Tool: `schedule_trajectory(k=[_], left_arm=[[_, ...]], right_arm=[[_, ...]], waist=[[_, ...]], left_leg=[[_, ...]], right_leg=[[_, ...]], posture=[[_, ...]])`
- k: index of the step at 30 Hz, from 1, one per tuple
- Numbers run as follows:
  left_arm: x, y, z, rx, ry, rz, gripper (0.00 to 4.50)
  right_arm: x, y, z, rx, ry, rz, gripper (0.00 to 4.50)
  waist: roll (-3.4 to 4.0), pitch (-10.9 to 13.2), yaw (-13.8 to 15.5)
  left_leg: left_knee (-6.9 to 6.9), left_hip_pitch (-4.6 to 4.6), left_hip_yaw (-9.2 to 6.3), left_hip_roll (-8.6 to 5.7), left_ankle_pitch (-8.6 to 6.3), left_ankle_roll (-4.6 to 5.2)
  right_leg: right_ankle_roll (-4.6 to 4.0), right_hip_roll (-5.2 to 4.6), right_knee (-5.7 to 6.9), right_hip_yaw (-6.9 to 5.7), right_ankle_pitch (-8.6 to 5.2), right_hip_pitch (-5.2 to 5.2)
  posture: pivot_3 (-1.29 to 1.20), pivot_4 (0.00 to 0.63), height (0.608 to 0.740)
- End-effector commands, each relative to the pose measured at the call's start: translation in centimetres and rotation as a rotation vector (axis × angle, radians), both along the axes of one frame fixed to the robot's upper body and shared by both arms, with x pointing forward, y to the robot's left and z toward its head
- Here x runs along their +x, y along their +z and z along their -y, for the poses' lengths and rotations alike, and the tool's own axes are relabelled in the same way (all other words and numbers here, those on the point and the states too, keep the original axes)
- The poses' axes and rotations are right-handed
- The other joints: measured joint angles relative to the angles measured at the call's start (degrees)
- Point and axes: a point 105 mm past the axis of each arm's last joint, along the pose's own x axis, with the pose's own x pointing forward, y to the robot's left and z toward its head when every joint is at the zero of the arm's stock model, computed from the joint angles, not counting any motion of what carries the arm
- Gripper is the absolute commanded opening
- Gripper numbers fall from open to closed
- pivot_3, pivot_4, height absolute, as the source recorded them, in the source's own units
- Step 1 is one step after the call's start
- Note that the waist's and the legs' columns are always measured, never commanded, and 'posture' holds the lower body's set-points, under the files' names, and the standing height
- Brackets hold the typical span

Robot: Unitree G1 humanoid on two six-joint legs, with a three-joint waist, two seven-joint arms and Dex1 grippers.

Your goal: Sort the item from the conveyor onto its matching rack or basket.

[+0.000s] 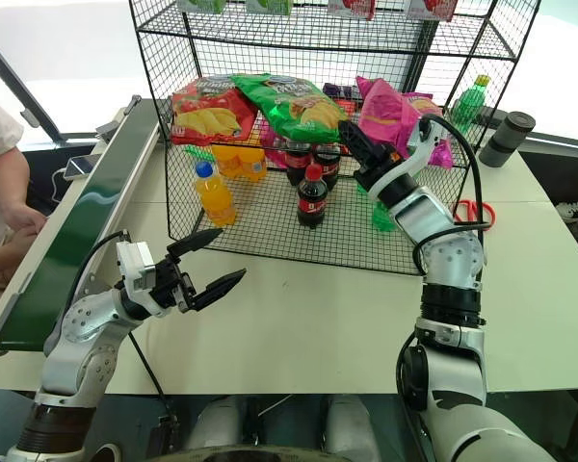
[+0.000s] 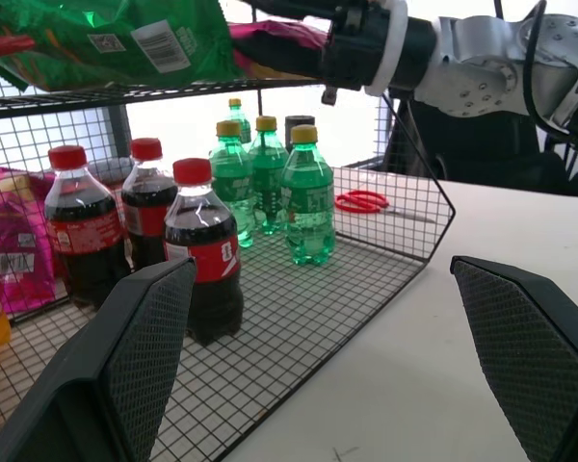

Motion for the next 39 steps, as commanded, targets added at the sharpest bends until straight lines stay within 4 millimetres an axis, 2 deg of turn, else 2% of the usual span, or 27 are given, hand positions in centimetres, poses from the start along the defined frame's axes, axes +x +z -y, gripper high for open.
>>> schedule_trajectory(k=[1, 2, 10, 14, 16, 21, 26, 35, 39], left_arm=[[-0.3, 0.8, 0.3, -0.001, -0.016, 0.040, 4.50], [-0.3, 0.7, 0.2, -0.002, -0.016, 0.039, 4.50], [-0.1, 0.8, 0.2, 0.004, -0.021, 0.045, 4.50], [0.1, 0.9, 0.0, 0.004, -0.014, 0.049, 4.50], [0.1, 0.9, 0.1, 0.004, -0.015, 0.047, 4.50], [0.1, 0.8, 0.0, 0.009, -0.017, 0.048, 4.50], [0.0, 0.9, 0.0, 0.005, -0.014, 0.051, 4.50], [-0.1, 0.8, 0.0, 0.010, -0.017, 0.046, 4.50], [0.0, 0.8, 0.1, 0.006, -0.020, 0.045, 4.50]], right_arm=[[-1.9, 2.1, 0.0, 0.015, 0.039, 0.085, 4.26], [-2.3, 2.1, -0.2, 0.012, 0.052, 0.091, 4.39], [-4.5, 0.6, -1.4, -0.037, 0.156, 0.060, 4.39], [-4.1, -0.2, -0.6, -0.116, 0.124, 0.063, 4.39], [-3.3, 0.3, 0.4, -0.077, 0.090, 0.057, 4.39], [-3.5, 0.5, 0.5, -0.047, 0.127, 0.046, 4.39], [-3.1, 0.1, 1.1, 0.044, 0.072, -0.010, 4.39], [-5.3, -0.4, 0.9, 0.014, 0.156, -0.034, 4.39], [-5.1, -0.3, 1.4, -0.008, 0.143, -0.033, 4.39]], waist=[[0.00, 0.00, 0.00], [0.00, 0.00, 0.00], [0.00, 0.00, 0.02], [0.00, 0.00, 0.03], [-0.02, -0.01, 0.05], [-0.02, -0.01, 0.05], [-0.02, -0.01, 0.09], [-0.02, -0.01, 0.16], [-0.03, -0.02, 0.03]], left_leg=[[0.00, 0.01, 0.00, 0.00, 0.00, 0.00], [-0.01, 0.01, 0.00, 0.00, 0.00, 0.00], [-0.02, 0.01, 0.00, 0.00, 0.00, 0.00], [-0.02, 0.01, 0.00, 0.00, 0.00, 0.00], [-0.02, 0.02, 0.00, -0.01, 0.00, 0.00], [-0.06, 0.02, -0.01, 0.00, 0.00, 0.00], [-0.10, 0.02, 0.00, -0.01, 0.00, 0.00], [-0.12, 0.01, 0.00, -0.01, 0.00, 0.00], [-0.14, 0.05, 0.00, -0.01, 0.00, 0.00]], right_leg=[[0.00, 0.00, 0.00, 0.00, 0.00, 0.00], [0.00, 0.00, 0.00, 0.00, 0.00, 0.00], [0.00, 0.00, -0.01, 0.00, 0.00, 0.00], [-0.01, 0.00, -0.01, 0.00, 0.00, 0.00], [0.00, 0.00, -0.02, 0.00, 0.00, 0.00], [-0.01, 0.02, -0.01, 0.00, 0.00, -0.02], [0.00, 0.02, -0.04, -0.01, 0.00, -0.01], [0.00, 0.00, -0.07, 0.00, 0.00, -0.01], [-0.01, 0.01, -0.07, 0.00, 0.00, 0.00]], posture=[[0.00, 0.150, 0.726], [0.00, 0.150, 0.726], [0.00, 0.150, 0.726], [0.00, 0.150, 0.726], [0.00, 0.150, 0.726], [0.00, 0.150, 0.726], [0.00, 0.150, 0.726], [0.00, 0.150, 0.726], [0.00, 0.150, 0.726]])
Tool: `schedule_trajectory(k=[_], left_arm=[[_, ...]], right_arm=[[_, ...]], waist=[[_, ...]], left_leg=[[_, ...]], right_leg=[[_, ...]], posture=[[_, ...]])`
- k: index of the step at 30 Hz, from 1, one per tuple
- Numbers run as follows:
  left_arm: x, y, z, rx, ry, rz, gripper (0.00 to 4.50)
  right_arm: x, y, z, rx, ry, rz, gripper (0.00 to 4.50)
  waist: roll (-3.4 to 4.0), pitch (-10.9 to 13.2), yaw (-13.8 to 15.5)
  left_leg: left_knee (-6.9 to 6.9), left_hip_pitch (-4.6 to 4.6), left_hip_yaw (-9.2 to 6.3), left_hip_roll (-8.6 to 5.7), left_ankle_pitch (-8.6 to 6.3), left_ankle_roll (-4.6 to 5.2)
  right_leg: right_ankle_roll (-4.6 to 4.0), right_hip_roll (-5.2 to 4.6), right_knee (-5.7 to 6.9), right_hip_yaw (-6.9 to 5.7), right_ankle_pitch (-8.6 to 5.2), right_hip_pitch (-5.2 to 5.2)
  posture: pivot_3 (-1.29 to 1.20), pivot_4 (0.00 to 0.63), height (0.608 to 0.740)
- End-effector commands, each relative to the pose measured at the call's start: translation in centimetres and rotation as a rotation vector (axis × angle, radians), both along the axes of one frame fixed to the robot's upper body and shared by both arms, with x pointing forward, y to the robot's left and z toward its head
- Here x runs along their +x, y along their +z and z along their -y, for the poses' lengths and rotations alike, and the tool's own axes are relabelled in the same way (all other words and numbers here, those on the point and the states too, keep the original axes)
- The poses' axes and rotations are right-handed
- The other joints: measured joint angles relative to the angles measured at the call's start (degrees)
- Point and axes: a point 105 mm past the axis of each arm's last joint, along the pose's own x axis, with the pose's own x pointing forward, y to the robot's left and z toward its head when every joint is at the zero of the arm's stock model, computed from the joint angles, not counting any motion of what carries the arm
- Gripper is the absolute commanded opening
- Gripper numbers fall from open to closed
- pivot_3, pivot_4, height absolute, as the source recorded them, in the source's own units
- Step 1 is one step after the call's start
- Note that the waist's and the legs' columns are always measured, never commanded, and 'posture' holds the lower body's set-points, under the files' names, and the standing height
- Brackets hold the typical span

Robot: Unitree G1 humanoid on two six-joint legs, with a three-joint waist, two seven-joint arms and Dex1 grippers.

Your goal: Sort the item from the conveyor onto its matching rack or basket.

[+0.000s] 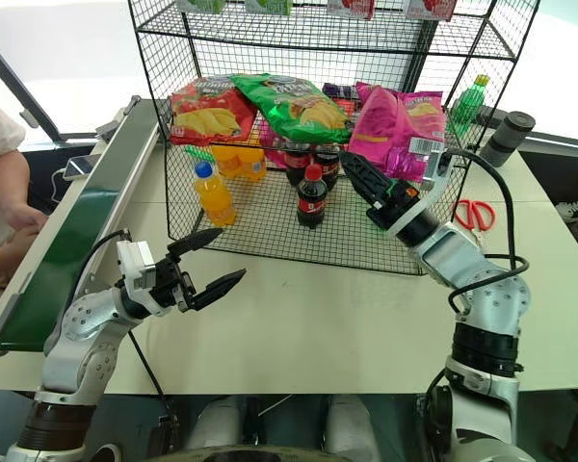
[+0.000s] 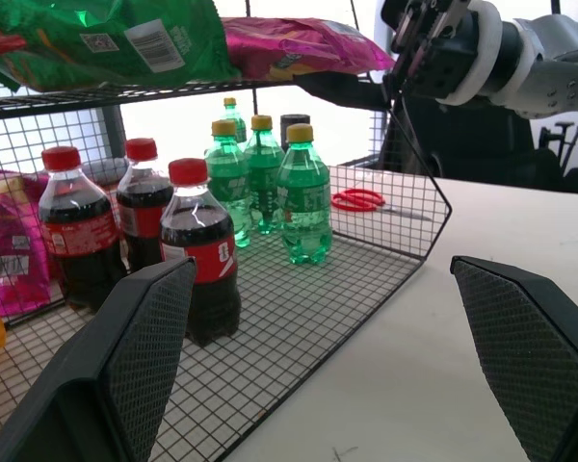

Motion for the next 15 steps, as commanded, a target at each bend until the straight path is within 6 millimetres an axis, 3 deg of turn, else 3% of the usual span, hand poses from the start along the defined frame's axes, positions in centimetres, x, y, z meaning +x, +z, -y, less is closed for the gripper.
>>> schedule_trajectory(k=[1, 6, 10, 13, 15], left_arm=[[-0.1, 0.8, 0.2, -0.004, -0.008, 0.043, 4.50], [0.0, 0.9, -0.2, 0.007, 0.000, 0.048, 4.50], [0.5, 1.1, -1.7, 0.013, 0.043, 0.011, 4.50], [1.1, 0.8, -2.8, 0.046, 0.092, -0.035, 4.50], [1.3, 0.7, -3.4, 0.082, 0.111, -0.057, 4.50]], right_arm=[[-0.4, 1.4, 0.0, 0.000, 0.011, 0.063, 4.39], [-3.6, 0.2, -0.9, -0.069, 0.159, 0.078, 4.39], [-7.8, -1.6, -1.1, -0.306, 0.272, 0.170, 4.39], [-8.2, -2.3, 0.2, -0.427, 0.221, 0.228, 4.39], [-7.7, -1.9, 1.7, -0.416, 0.167, 0.227, 4.39]], waist=[[0.00, 0.00, -0.04], [-0.02, -0.01, 0.30], [-0.01, 0.00, 0.48], [-0.09, 0.00, 0.07], [-0.15, 0.05, 0.07]], left_leg=[[-0.02, 0.01, 0.00, 0.00, 0.00, 0.00], [-0.21, 0.03, -0.01, 0.00, 0.00, 0.00], [-0.31, -0.06, -0.01, -0.03, 0.00, 0.00], [-0.32, 0.00, -0.01, -0.03, -0.01, 0.02], [-0.30, 0.05, -0.01, -0.03, -0.02, 0.03]], right_leg=[[0.00, 0.00, 0.00, 0.00, 0.00, 0.00], [0.00, 0.02, -0.12, -0.02, 0.00, 0.01], [0.01, 0.01, -0.44, -0.05, 0.00, 0.05], [0.14, 0.02, -0.60, -0.06, 0.08, 0.16], [0.11, 0.02, -0.63, -0.06, 0.15, 0.18]], posture=[[0.00, 0.150, 0.726], [0.00, 0.150, 0.726], [0.00, 0.150, 0.726], [0.00, 0.150, 0.726], [0.00, 0.150, 0.726]])
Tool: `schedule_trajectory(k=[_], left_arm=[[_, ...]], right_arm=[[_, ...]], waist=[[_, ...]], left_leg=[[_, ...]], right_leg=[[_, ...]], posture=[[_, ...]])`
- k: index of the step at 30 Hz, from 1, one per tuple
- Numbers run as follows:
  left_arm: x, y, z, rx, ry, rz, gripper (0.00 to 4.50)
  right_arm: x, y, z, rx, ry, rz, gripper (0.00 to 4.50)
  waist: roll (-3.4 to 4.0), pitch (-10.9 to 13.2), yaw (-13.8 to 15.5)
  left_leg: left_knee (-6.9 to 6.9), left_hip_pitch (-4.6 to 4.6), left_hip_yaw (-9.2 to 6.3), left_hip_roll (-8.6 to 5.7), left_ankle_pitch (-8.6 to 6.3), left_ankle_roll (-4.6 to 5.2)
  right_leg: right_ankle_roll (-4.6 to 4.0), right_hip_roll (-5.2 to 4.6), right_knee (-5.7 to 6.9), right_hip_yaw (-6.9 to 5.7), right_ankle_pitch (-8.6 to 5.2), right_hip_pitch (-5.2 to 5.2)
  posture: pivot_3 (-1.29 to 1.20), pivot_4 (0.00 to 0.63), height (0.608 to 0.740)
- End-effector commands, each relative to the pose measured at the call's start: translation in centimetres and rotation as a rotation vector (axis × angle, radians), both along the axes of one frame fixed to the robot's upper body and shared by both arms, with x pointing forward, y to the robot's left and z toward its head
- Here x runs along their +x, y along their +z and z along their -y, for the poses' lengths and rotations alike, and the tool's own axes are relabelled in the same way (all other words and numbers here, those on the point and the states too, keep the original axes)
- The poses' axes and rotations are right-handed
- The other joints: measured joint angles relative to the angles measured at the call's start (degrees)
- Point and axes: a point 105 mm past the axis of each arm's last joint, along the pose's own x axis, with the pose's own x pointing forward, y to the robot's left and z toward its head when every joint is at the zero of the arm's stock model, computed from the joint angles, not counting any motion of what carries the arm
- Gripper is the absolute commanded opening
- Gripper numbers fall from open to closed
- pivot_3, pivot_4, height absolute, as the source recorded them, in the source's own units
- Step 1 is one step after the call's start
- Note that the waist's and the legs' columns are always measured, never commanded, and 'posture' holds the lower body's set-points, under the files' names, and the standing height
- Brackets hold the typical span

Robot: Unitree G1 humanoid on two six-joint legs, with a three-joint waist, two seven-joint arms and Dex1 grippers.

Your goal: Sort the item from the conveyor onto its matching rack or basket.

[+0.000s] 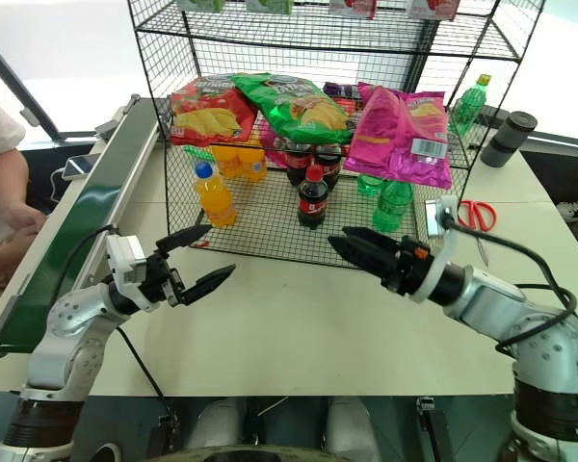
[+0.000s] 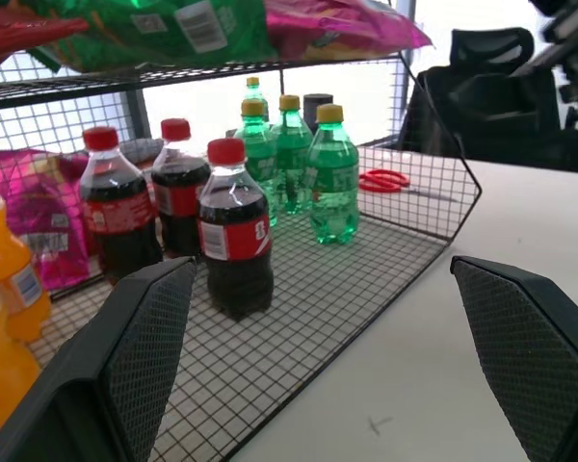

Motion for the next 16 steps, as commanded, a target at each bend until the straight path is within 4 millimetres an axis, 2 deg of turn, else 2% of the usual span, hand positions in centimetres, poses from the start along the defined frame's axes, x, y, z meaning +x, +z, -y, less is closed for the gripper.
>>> schedule_trajectory(k=[1, 5, 9, 16], left_arm=[[0.6, 0.6, -2.0, 0.025, 0.070, -0.030, 4.50], [1.2, -0.1, -5.1, 0.078, 0.181, -0.117, 4.50], [1.4, -0.5, -7.2, 0.117, 0.256, -0.149, 4.50], [1.2, -0.5, -7.7, 0.138, 0.253, -0.144, 4.50]], right_arm=[[0.3, 1.8, 2.4, -0.005, -0.074, 0.113, 4.39], [-0.3, 0.6, 5.2, -0.142, -0.131, 0.141, 4.39], [0.1, 0.9, 7.4, -0.196, -0.192, 0.173, 4.39], [-0.4, -0.3, 7.5, -0.256, -0.165, 0.171, 4.39]], waist=[[-0.02, 0.04, 0.08], [-0.14, 0.12, 0.48], [-0.16, 0.15, 0.36], [-0.21, 0.18, 0.39]], left_leg=[[0.01, 0.01, 0.00, 0.00, 0.00, 0.00], [0.02, 0.02, -0.06, 0.00, 0.01, -0.01], [-0.06, -0.02, -0.05, -0.02, 0.00, -0.01], [-0.04, 0.04, -0.04, -0.01, 0.01, -0.02]], right_leg=[[-0.05, 0.00, 0.00, 0.00, 0.03, -0.01], [-0.12, 0.03, -0.01, 0.00, 0.06, -0.01], [-0.10, 0.05, -0.09, 0.00, 0.06, -0.03], [-0.11, 0.03, -0.05, 0.00, 0.07, 0.00]], posture=[[0.00, 0.150, 0.726], [0.00, 0.150, 0.726], [0.00, 0.150, 0.726], [0.00, 0.150, 0.726]])
